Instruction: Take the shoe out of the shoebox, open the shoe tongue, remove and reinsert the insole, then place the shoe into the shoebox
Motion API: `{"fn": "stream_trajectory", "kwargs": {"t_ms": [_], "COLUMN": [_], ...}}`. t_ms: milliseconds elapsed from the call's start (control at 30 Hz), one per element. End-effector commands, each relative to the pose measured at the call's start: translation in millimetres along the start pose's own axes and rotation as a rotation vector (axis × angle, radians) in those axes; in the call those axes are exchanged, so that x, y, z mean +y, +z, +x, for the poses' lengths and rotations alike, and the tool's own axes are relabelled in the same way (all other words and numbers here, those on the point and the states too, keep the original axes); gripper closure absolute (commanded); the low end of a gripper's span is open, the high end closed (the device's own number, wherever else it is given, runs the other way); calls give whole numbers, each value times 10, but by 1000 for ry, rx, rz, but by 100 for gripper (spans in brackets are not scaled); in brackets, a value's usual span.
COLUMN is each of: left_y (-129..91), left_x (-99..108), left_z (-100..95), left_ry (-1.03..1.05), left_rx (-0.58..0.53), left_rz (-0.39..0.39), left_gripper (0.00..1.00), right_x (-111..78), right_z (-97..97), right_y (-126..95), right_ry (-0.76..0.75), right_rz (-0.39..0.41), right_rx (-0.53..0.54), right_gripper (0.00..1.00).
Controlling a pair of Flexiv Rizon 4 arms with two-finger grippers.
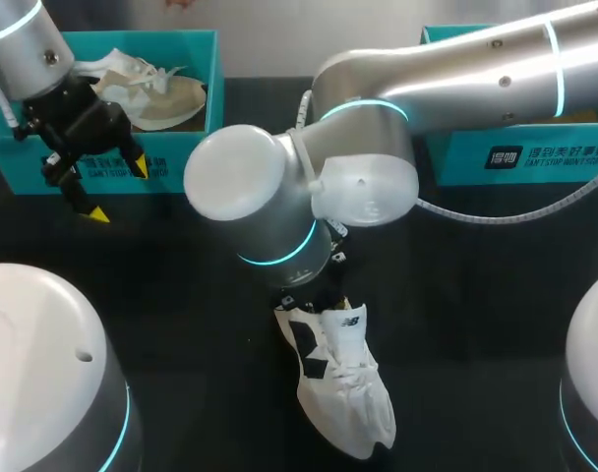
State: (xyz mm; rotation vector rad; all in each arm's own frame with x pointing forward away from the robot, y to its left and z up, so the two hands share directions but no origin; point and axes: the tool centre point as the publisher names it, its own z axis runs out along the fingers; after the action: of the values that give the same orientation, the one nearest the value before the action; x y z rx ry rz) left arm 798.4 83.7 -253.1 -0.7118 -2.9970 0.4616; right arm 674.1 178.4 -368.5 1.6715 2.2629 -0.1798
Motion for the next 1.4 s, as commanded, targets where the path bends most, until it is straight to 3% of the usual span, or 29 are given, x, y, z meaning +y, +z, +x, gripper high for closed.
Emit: {"fn": "stream_trajectory", "kwargs": {"t_ms": [33,167,367,467,833,1000,1167,1400], "left_y": [-8,-8,-8,-8,-8,-8,-8,-8], "left_x": [-3,-3,-3,-3,-3,-3,-3,-3], "left_z": [10,10,10,10,10,10,10,10], "left_ry": [0,0,0,0,0,0,0,0], "left_rx": [0,0,0,0,0,0,0,0], "left_rz": [-3,-3,-3,-3,-3,-3,-3,-3], "left_gripper": [0,0,0,0,0,0,0,0], "right_x": [47,90,70,81,65,61,71,114], "right_z": [26,52,26,14,25,16,18,182], "right_y": [119,186,-183,-223,143,313,461,366], "right_ry": [-6,-17,-38,-65,-71,-75,-78,-108], "right_rz": [11,27,15,19,51,106,120,88], "right_rx": [11,42,-54,-79,-45,-60,-9,69], "right_gripper": [100,100,100,100,100,100,100,100]}}
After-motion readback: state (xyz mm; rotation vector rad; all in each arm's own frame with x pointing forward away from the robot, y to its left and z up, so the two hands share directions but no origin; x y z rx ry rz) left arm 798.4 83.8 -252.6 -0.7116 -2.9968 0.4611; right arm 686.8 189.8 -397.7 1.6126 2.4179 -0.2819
